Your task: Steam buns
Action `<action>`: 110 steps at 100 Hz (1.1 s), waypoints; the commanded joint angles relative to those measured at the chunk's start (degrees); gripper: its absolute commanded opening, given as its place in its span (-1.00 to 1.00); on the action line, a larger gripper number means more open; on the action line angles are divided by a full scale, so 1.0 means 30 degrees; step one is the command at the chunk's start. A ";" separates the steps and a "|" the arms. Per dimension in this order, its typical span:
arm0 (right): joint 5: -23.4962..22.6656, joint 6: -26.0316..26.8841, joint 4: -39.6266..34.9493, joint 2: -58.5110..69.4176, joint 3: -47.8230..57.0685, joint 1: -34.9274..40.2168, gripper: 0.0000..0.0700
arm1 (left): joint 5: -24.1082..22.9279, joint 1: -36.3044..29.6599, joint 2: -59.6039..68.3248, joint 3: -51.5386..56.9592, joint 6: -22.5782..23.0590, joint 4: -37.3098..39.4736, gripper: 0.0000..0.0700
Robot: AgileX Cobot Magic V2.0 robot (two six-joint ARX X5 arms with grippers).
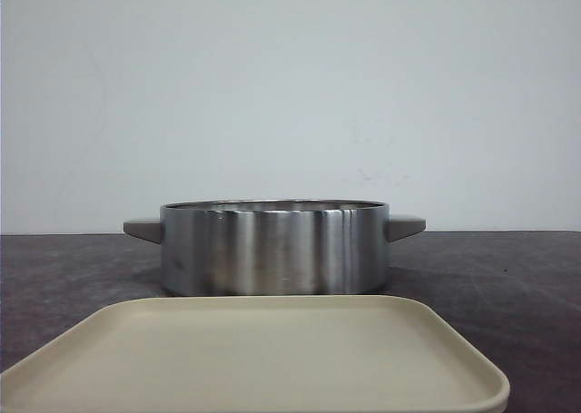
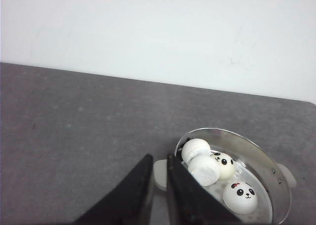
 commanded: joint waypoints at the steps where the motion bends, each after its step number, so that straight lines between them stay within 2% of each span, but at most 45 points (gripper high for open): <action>1: 0.0000 -0.0087 0.0204 0.0080 0.0306 0.0168 -0.97 | 0.0029 -0.0087 0.0124 0.0219 -0.0007 0.0211 -1.00; 23: -0.0007 -0.0080 -0.0444 -0.0794 0.0291 -0.0226 -0.97 | 0.0029 -0.0087 0.0124 0.0219 -0.0007 0.0211 -1.00; 35: -0.0408 0.0029 -0.4138 -0.3541 -0.0197 -0.1800 -0.97 | 0.0029 -0.0087 0.0124 0.0219 -0.0007 0.0211 -1.00; 44: -0.1392 -0.1180 -0.6105 -0.6360 -0.1654 -0.3840 -0.97 | 0.0029 -0.0080 0.0102 0.0219 -0.0007 0.0211 -1.00; 53: -0.1894 -0.2849 -0.5683 -0.9420 -0.4116 -0.6084 -0.97 | 0.0029 -0.0087 0.0102 0.0219 -0.0007 0.0219 -1.00; 60: -0.1894 -0.3475 -0.5253 -1.1715 -0.6156 -0.7701 -0.97 | 0.0029 -0.0087 0.0102 0.0219 -0.0007 0.0211 -1.00; 72: -0.2171 -0.3526 -0.4765 -1.5089 -0.9471 -1.0163 -0.97 | 0.0029 -0.0087 0.0102 0.0219 -0.0007 0.0211 -1.00; 84: -0.3293 -0.3526 -0.4794 -1.6772 -1.1876 -1.2014 -0.97 | 0.0029 -0.0087 0.0102 0.0219 0.0000 0.0219 -1.00; 110: -0.3585 -0.4320 -0.4860 -1.8520 -1.4528 -1.3988 -0.97 | 0.0029 -0.0087 0.0102 0.0219 -0.0007 0.0211 -1.00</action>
